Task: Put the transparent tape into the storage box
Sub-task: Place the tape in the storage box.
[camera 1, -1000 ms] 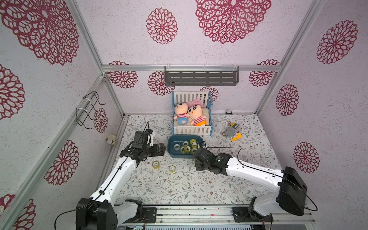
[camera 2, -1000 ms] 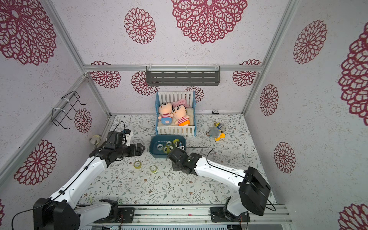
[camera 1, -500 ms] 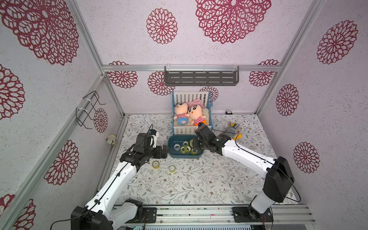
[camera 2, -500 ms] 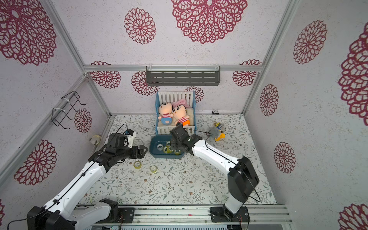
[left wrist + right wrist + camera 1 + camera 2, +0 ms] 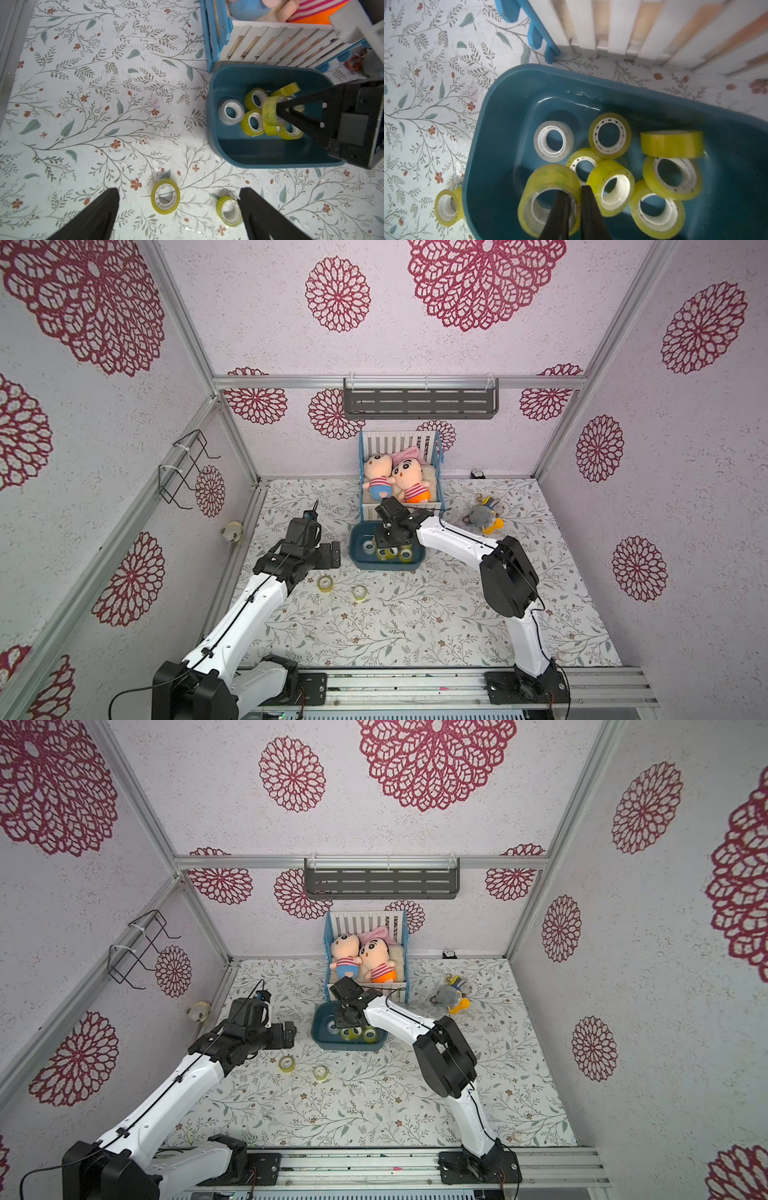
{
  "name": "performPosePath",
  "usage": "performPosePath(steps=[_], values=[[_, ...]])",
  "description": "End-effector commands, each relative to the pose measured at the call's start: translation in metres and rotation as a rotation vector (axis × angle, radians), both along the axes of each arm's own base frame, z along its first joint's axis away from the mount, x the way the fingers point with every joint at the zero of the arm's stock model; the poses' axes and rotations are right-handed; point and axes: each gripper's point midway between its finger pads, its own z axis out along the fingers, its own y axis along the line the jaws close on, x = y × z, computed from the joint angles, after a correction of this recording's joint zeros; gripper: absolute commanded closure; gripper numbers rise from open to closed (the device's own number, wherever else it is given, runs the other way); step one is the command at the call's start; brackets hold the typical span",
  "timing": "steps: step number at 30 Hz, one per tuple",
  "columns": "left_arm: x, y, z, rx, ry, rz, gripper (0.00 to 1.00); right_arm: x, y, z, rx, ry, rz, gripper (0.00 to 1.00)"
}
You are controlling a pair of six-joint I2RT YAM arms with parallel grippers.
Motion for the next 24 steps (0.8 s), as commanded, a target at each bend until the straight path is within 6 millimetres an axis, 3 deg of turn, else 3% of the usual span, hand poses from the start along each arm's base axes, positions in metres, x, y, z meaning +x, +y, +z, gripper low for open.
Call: performPosePath(steps=[1, 7, 11, 20, 24], values=[[0.002, 0.007, 0.008, 0.011, -0.021, 0.026, 0.03, 0.007, 0.008, 0.003, 0.007, 0.003, 0.040, 0.84], [0.002, 0.012, 0.006, 0.030, -0.019, 0.043, 0.03, 0.015, 0.012, 0.003, 0.002, 0.001, 0.054, 0.56], [0.002, 0.012, 0.005, 0.034, -0.013, 0.045, 0.03, 0.017, 0.012, 0.017, 0.028, -0.015, 0.062, 0.42], [0.004, 0.024, 0.009, 0.018, -0.026, 0.096, 0.03, 0.004, -0.006, 0.089, 0.101, -0.161, 0.064, 0.30], [0.004, 0.034, 0.015, 0.003, -0.048, 0.132, 0.03, -0.014, -0.013, 0.106, 0.159, -0.178, 0.069, 0.29]])
